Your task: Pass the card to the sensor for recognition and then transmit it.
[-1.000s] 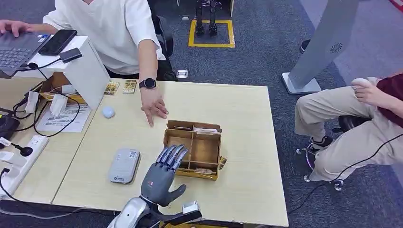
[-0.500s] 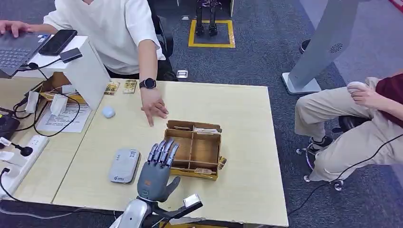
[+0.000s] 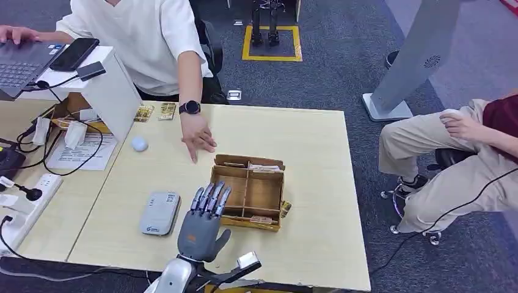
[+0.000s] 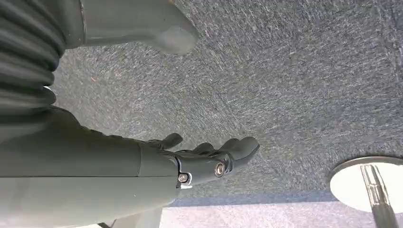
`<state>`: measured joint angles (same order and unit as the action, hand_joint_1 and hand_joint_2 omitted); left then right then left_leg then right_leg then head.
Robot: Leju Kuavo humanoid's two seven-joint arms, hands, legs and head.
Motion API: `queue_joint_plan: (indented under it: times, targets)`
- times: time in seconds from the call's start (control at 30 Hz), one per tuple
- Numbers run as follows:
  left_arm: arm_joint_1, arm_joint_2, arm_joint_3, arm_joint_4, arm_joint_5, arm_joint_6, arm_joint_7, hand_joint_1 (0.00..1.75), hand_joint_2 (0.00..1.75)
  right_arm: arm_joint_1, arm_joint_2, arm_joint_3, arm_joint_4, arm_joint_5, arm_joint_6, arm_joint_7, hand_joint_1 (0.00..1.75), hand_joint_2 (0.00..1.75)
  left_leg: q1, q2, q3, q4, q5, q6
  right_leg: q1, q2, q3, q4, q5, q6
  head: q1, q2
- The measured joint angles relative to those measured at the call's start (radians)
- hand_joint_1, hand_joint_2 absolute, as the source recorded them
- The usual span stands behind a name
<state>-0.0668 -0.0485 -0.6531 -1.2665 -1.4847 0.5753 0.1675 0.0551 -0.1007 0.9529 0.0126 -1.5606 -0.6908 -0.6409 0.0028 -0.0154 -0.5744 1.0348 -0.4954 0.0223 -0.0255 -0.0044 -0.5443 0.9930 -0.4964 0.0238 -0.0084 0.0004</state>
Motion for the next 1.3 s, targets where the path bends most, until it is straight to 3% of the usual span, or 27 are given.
queue_joint_plan:
  times: [0.4, 0.83, 1.07, 1.23, 1.3]
  targets:
    - [0.0, -0.013, 0.001, 0.04, -0.013, -0.005, 0.005, 0.0, 1.75, -0.002, 0.003, 0.006, 0.0, 0.0, 0.0, 0.001, 0.0, 1.75, 0.0, 0.0, 0.0, 0.0, 0.0, 0.0, 0.0, 0.0, 0.0, 0.0, 0.0, 0.0, 0.0, 0.0]
    - [-0.019, -0.046, 0.05, 0.081, -0.063, 0.061, 0.161, 0.0, 1.75, -0.003, 0.003, 0.007, 0.0, 0.002, 0.0, 0.006, 0.0, 1.75, 0.0, 0.0, 0.0, 0.0, 0.0, 0.0, 0.0, 0.0, 0.0, 0.0, 0.0, 0.0, 0.0, 0.0]
    - [-0.037, -0.045, 0.05, 0.099, -0.063, 0.064, 0.19, 0.0, 1.75, -0.007, 0.005, 0.008, 0.0, 0.001, 0.0, 0.012, 0.0, 1.75, 0.0, 0.0, 0.0, 0.0, 0.0, 0.0, 0.0, 0.0, 0.0, 0.0, 0.0, 0.0, 0.0, 0.0]
    - [-0.045, -0.048, 0.05, 0.119, -0.063, 0.062, 0.193, 0.21, 1.75, -0.012, 0.006, 0.008, 0.0, 0.002, 0.0, 0.013, 0.0, 1.75, 0.0, 0.0, 0.0, 0.0, 0.0, 0.0, 0.0, 0.0, 0.0, 0.0, 0.0, 0.0, 0.0, 0.0]
    - [-0.046, -0.052, 0.05, 0.132, -0.063, 0.057, 0.173, 0.44, 1.75, -0.015, 0.008, 0.008, 0.0, 0.002, 0.0, 0.013, 0.0, 1.75, 0.0, 0.0, 0.0, 0.0, 0.0, 0.0, 0.0, 0.0, 0.0, 0.0, 0.0, 0.0, 0.0, 0.0]
